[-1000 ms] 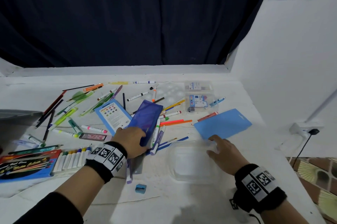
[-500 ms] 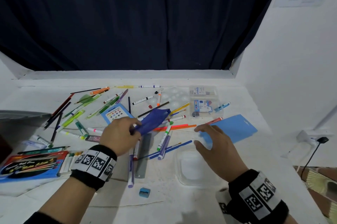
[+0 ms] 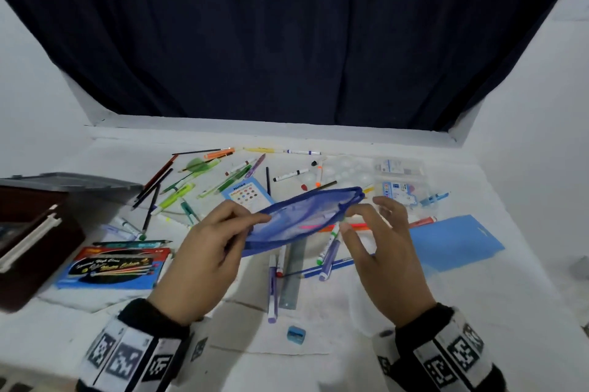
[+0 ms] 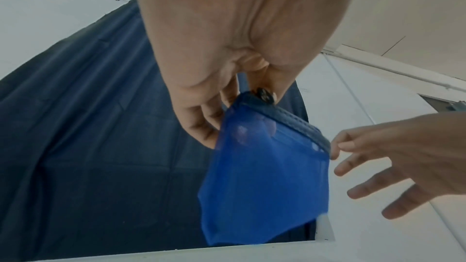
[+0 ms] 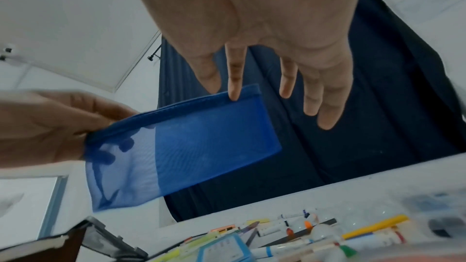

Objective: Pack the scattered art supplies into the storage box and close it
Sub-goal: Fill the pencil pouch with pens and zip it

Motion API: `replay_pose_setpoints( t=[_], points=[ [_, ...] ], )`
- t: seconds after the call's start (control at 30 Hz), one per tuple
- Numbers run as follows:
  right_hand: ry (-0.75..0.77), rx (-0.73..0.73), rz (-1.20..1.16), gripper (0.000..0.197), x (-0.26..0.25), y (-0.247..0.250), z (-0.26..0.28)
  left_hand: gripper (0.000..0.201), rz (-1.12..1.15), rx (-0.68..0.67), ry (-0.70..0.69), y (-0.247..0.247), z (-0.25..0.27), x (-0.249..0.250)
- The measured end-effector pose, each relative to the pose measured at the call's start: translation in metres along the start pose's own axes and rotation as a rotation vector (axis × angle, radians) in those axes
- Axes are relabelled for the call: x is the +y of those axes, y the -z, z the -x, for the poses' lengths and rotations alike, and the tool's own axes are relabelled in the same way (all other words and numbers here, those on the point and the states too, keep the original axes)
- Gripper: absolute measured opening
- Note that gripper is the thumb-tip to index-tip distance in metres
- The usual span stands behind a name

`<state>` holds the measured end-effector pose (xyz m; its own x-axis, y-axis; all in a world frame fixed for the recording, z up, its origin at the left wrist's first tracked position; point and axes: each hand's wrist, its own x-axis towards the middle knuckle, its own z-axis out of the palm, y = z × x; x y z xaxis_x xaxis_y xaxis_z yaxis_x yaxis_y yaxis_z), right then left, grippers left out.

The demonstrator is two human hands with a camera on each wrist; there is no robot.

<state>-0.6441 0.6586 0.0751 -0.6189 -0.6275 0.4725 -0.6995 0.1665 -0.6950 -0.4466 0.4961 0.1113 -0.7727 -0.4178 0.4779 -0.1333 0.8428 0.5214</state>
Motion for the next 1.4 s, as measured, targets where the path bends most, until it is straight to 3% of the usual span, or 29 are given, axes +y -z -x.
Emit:
replay_pose_setpoints(
  t=[0.13, 0.3, 0.43, 0.53, 0.7, 0.8, 0.9, 1.03, 1.13, 1.27, 1.4],
  points=[
    [-0.021, -0.026, -0.215, 0.017, -0.019, -0.013, 0.001, 0.044, 0.007, -0.014, 0.006, 0.011, 0.024, -0.012],
    [-0.137, -0.012, -0.258, 0.026, -0.037, -0.040, 0.008, 0.070, 0.007, -0.157, 0.018, 0.029, 0.038, -0.038],
    [-0.244, -0.021, -0.358, 0.032, -0.055, -0.055, 0.014, 0.073, -0.010, -0.238, -0.046, 0.042, 0.044, -0.052],
    [-0.255, -0.051, -0.292, 0.031, -0.057, -0.064, 0.021, 0.068, 0.002, -0.249, -0.057, 0.046, 0.050, -0.064],
    [-0.305, -0.141, -0.125, 0.042, -0.061, -0.071, 0.038, 0.059, -0.031, -0.160, 0.120, 0.051, 0.068, -0.088],
    [-0.297, -0.129, -0.103, 0.037, -0.064, -0.076, 0.047, 0.060, -0.040, -0.278, 0.295, 0.046, 0.080, -0.098],
    [-0.294, -0.116, -0.051, 0.033, -0.063, -0.081, 0.054, 0.063, 0.153, -0.301, 0.420, 0.041, 0.088, -0.095],
    [-0.343, -0.125, -0.110, 0.022, -0.063, -0.083, 0.061, 0.064, 0.617, -0.233, 0.608, 0.030, 0.094, -0.077],
    [-0.388, -0.164, -0.183, 0.017, -0.061, -0.081, 0.065, 0.063, 0.727, -0.172, 0.643, 0.023, 0.099, -0.070],
    [-0.520, -0.213, -0.387, 0.029, -0.051, -0.079, 0.071, 0.060, 0.702, -0.160, 0.579, 0.027, 0.103, -0.072],
    [-0.419, -0.409, -0.074, 0.033, -0.036, -0.078, 0.075, 0.060, 0.591, -0.135, 0.526, 0.035, 0.104, -0.080]
  ],
)
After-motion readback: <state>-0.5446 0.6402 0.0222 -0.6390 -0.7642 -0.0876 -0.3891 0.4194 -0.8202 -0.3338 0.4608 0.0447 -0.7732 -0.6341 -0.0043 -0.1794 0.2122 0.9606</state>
